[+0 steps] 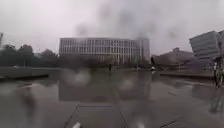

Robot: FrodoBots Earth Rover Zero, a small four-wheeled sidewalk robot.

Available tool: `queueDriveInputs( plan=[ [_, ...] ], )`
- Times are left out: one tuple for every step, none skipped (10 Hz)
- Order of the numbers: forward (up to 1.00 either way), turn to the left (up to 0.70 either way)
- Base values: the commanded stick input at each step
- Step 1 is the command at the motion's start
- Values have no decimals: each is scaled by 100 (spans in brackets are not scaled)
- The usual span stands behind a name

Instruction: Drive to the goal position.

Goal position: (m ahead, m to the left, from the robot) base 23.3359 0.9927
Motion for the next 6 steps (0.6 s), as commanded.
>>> queueDriveInputs(
  plan=[
    [70,1],
    [70,1],
    [70,1],
    [70,1],
    [70,1],
    [70,1]
  ],
)
